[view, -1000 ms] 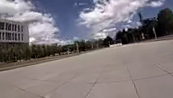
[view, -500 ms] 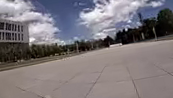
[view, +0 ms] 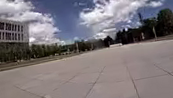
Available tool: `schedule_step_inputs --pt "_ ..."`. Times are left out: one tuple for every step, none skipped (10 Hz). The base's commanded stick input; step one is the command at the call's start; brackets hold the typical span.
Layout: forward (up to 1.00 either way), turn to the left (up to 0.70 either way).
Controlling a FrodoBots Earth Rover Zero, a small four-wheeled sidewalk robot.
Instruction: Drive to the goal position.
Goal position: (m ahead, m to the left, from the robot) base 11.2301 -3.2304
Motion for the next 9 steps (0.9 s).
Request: schedule_step_inputs --pt "0.06 0.0" --pt "0.06 0.0" --pt "0.06 0.0" --pt "0.06 0.0" --pt "0.06 0.0" --pt "0.06 0.0" --pt "0.06 0.0" --pt "0.06 0.0" --pt "0.06 0.0"
